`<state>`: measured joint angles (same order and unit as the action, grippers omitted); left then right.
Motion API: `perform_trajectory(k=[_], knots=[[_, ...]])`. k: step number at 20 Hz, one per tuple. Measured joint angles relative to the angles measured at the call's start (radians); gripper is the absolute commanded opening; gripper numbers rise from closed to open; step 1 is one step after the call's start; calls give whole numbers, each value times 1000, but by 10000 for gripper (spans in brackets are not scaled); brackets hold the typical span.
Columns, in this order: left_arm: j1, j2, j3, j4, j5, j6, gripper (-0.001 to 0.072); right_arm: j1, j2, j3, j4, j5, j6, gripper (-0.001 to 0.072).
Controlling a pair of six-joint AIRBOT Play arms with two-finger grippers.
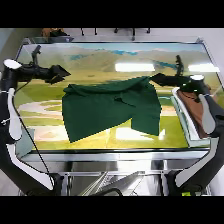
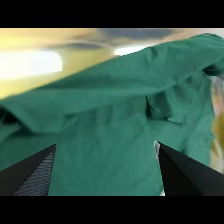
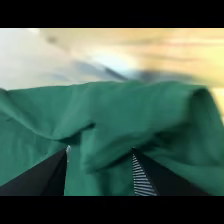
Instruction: Fold the shirts.
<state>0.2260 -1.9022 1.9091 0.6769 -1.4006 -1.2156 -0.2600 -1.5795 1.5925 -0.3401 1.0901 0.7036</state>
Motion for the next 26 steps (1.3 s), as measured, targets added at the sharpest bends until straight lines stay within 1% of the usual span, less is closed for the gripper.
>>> perform_trajectory(k=[3, 5, 6, 7, 10, 13, 16, 19, 22, 23, 24, 25, 26], knots=[[56, 36, -16, 24, -167, -109, 702, -90, 39, 7, -72, 76, 61, 455], [75, 117, -136, 81, -226, -148, 702, -134, 55, 9, -132, 143, 90, 453], [79, 163, -219, 118, -234, -159, 702, -151, 60, 9, -156, 175, 101, 416], [81, 219, -322, 153, -230, -164, 702, -164, 63, 9, -181, 200, 112, 342], [82, 384, -656, 215, -174, -169, 702, -184, 68, 8, -214, 256, 119, 343], [89, 523, -986, 250, -66, -173, 702, -192, 69, 8, -232, 279, 118, 343], [84, 610, -1220, 263, 68, -175, 701, -193, 69, 8, -239, 290, 115, 343], [66, 637, -1336, 239, 165, -163, 702, -192, 69, 8, -241, 294, 109, 343], [30, 607, -1369, 127, 251, -108, 700, -190, 69, 8, -243, 298, 103, 343], [18, 586, -1360, 95, 257, -84, 568, -189, 69, 8, -243, 301, 99, 343], [6, 561, -1342, 77, 266, -59, 364, -189, 69, 8, -243, 301, 99, 343], [-4, 533, -1315, 61, 308, -37, 90, -188, 69, 8, -244, 301, 98, 343], [-10, 504, -1278, 51, 356, -18, 14, -188, 69, 8, -244, 303, 97, 343]])
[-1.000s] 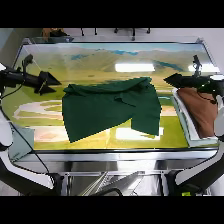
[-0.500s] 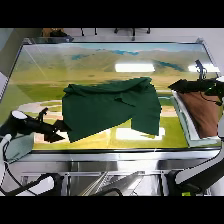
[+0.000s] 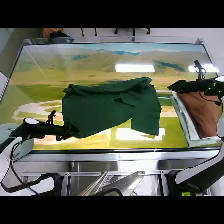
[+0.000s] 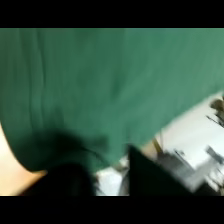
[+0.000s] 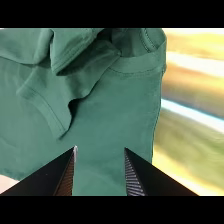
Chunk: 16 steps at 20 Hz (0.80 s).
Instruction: Fold the shirts.
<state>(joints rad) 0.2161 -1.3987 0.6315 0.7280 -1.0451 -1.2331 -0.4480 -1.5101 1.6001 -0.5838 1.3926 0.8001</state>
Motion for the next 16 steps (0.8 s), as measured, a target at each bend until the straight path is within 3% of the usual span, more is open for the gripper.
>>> perform_trajectory(k=[3, 7, 16], knots=[[-4, -70, 116, 10, -8, 27, 14, 0, 0, 0, -18, 6, 3, 342], [32, -115, 241, 143, -71, -18, 15, 1, 3, -35, -89, 29, 84, 342], [119, -131, 425, 234, -124, -39, 15, 122, 9, -320, -145, -34, 180, 341]])
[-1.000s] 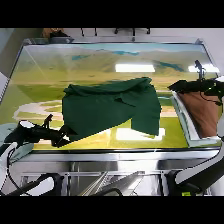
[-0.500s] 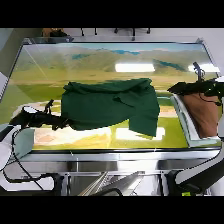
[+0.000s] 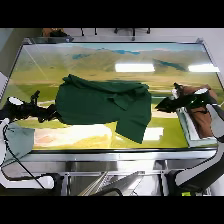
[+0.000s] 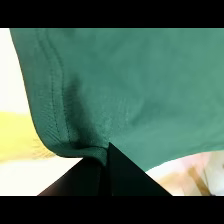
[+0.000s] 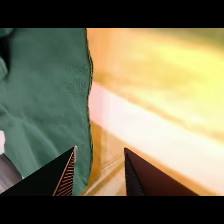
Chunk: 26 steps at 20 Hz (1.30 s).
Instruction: Fold the shirts.
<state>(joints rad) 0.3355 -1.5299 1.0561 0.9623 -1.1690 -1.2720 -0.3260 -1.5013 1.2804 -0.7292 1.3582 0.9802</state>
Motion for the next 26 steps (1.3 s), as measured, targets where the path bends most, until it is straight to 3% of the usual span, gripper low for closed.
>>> perform_trajectory(k=[6, 7, 8, 11, 15, 20, 23, 26], knots=[[5, -2, 43, 11, -9, 0, 15, 111, -10, -38, 10, -18, 15, 339], [5, -3, 45, 11, -10, 0, 15, 129, -11, -40, 7, -17, 16, 296], [5, -3, 47, 11, -10, 0, 15, 149, -11, -41, 2, -18, 19, 137], [5, -2, 50, 10, -31, -2, 12, 198, -7, -43, -12, -24, 22, 19], [-5, 93, 54, -64, -56, 21, 11, 212, 87, 4, 100, 5, 4, 19], [6, 444, 193, -338, -99, 100, 13, 183, 381, 209, 317, 19, -94, 19], [68, 668, 364, -492, -78, 116, 13, 169, 587, 337, 435, -55, -163, 18], [196, 848, 529, -548, -20, 106, 13, 164, 767, 402, 451, -193, -190, 18]])
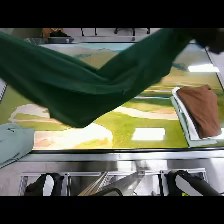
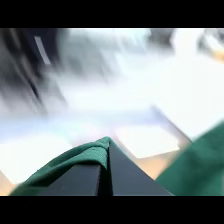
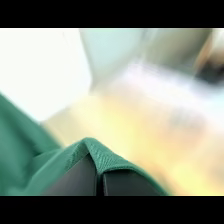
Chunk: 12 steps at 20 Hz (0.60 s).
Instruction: Fold the shirts.
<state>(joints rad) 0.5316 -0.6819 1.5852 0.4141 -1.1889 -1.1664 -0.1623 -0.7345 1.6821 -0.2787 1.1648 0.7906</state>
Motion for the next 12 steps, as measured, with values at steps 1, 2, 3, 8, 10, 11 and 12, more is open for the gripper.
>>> perform_trajectory(k=[1, 2, 3, 8, 10, 11, 12], knots=[[35, 38, 44, 7, 14, -16, 13, 0, 47, 10, -7, -44, -5, 18], [61, 64, 87, 24, 21, -35, 13, -2, 89, 18, -21, -93, -8, 18], [72, 75, 120, 42, 26, -53, 13, -2, 120, 23, -38, -135, -13, 18], [-45, -21, 223, 207, -7, -84, 13, -3, 129, 32, -149, -208, 7, 16], [-146, -113, 198, 257, -34, -79, 13, -3, 60, 18, -174, -187, 23, 16], [-194, -163, 174, 289, -37, -71, 13, -3, 19, 2, -182, -180, 29, 16], [-243, -223, 143, 333, -39, -63, 13, -2, -30, -21, -186, -175, 35, 16]])
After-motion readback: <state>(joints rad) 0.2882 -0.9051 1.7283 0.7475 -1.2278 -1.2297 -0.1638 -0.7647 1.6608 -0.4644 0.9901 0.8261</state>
